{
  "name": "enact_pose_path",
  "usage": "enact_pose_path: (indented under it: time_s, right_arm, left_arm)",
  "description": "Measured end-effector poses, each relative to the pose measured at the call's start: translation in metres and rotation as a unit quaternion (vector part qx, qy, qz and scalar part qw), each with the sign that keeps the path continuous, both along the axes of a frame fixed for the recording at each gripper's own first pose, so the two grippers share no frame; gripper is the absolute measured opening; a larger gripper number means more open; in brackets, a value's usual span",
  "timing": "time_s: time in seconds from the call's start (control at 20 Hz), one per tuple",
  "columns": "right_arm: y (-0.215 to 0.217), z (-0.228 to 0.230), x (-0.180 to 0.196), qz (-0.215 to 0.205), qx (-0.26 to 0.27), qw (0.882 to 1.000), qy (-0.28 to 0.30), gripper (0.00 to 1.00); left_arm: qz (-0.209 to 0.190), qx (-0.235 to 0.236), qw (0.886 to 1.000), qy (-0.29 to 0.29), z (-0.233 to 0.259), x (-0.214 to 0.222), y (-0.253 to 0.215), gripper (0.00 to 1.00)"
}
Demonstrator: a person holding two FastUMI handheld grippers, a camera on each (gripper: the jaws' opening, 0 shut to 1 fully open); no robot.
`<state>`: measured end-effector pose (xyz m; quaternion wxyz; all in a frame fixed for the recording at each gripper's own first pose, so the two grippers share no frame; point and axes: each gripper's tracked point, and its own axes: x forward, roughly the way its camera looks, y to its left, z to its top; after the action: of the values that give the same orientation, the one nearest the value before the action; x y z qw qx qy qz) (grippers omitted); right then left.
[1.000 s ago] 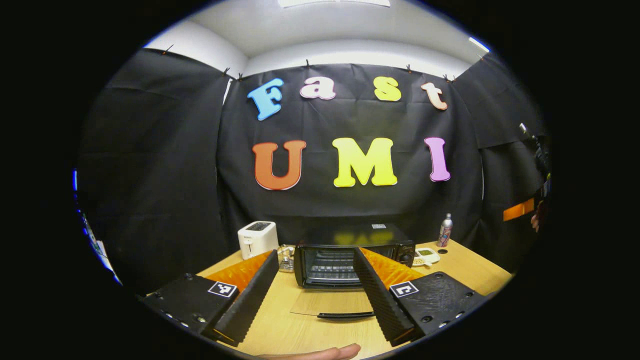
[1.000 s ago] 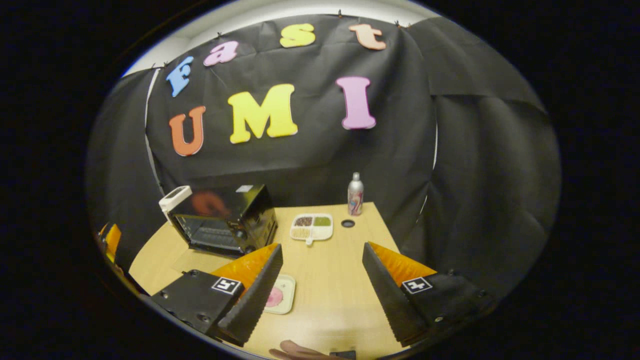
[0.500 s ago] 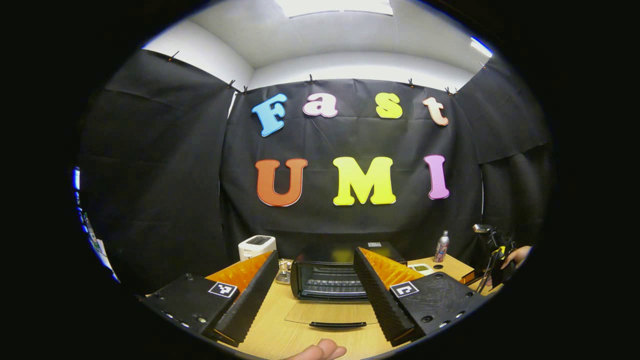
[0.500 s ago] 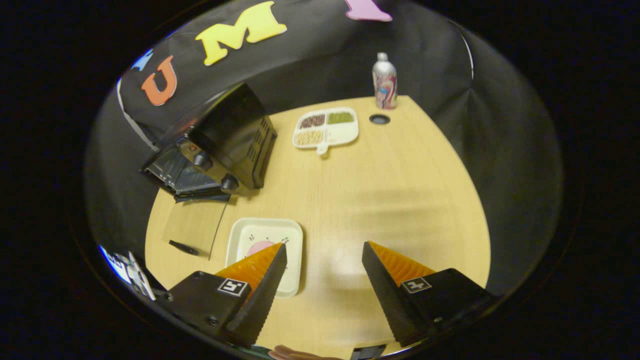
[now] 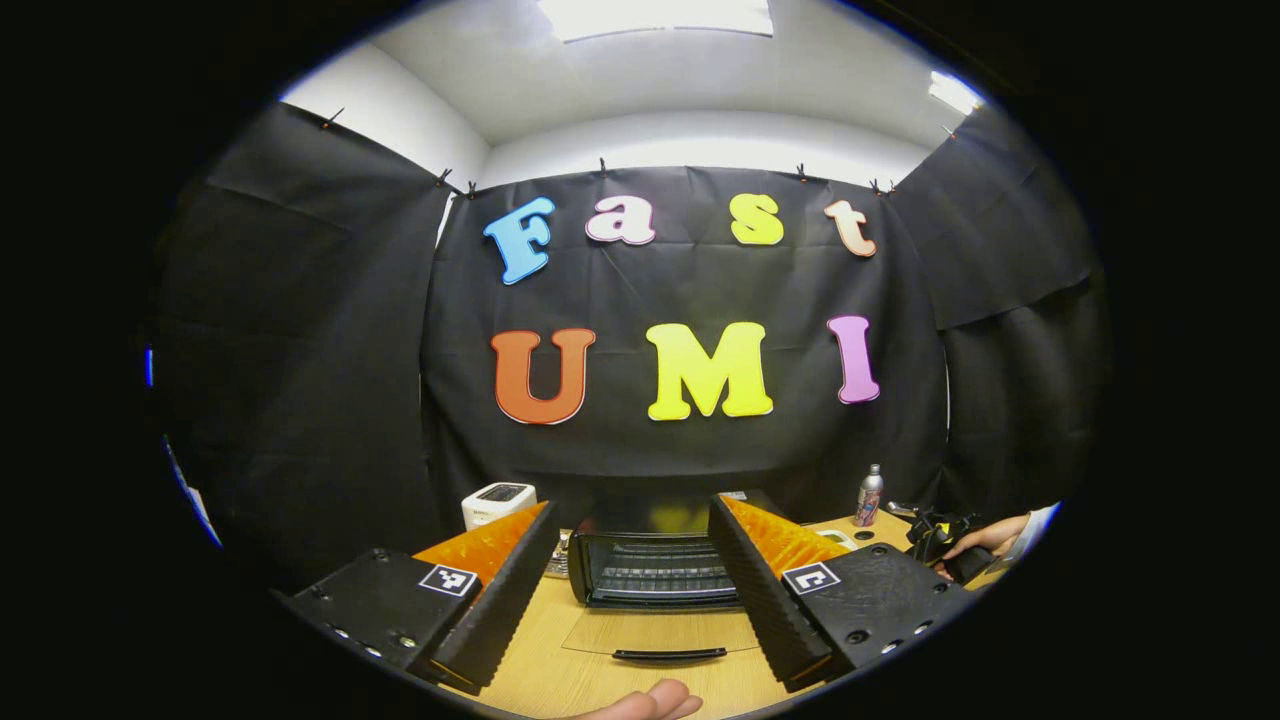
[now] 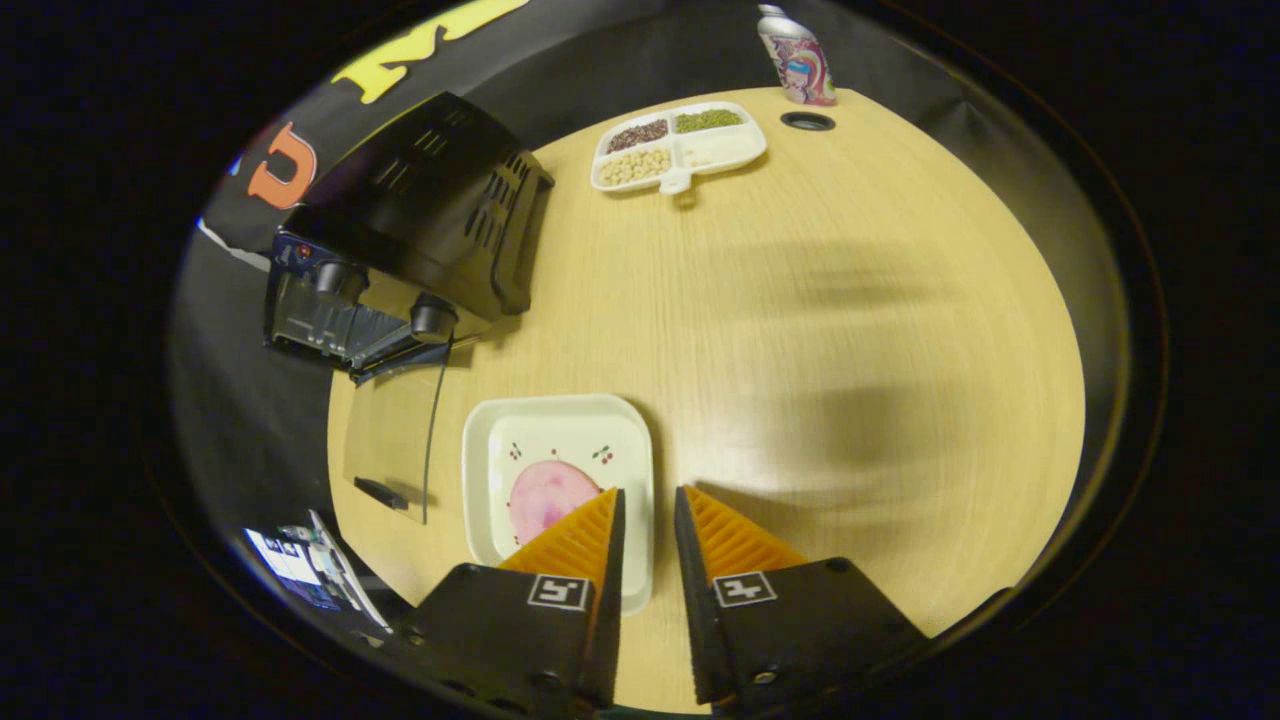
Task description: Open the electric oven with the left hand, put the food in, and close the electric oven.
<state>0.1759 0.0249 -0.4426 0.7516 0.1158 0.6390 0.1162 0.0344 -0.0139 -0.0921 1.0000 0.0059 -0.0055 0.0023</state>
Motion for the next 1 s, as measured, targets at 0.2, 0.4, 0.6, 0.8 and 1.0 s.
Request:
enact_pose_path:
  time_s: [0.2,0.4,0.6,0.8,1.0]
  right_arm:
    - [0.004,-0.010,-0.008,0.020,-0.007,0.999,0.044,0.03]
    - [0.002,-0.011,-0.007,0.058,-0.020,0.997,0.057,0.01]
    - [0.003,-0.010,-0.013,0.042,0.003,0.997,0.071,0.04]
    - [0.001,0.000,-0.032,0.026,0.041,0.995,0.082,0.04]
    - [-0.008,0.023,-0.038,0.017,0.059,0.996,0.061,0.01]
  left_arm:
    - [0.000,-0.001,1.000,0.011,-0.009,-0.001,0.003,0.95]
    - [0.002,0.005,1.000,0.015,-0.017,-0.001,0.006,0.95]
    - [-0.001,0.010,1.000,0.022,-0.023,-0.002,0.005,0.95]
    - [-0.004,0.018,1.000,0.019,-0.026,0.001,0.006,0.95]
    - [-0.017,0.015,0.999,0.026,-0.033,0.001,0.000,0.95]
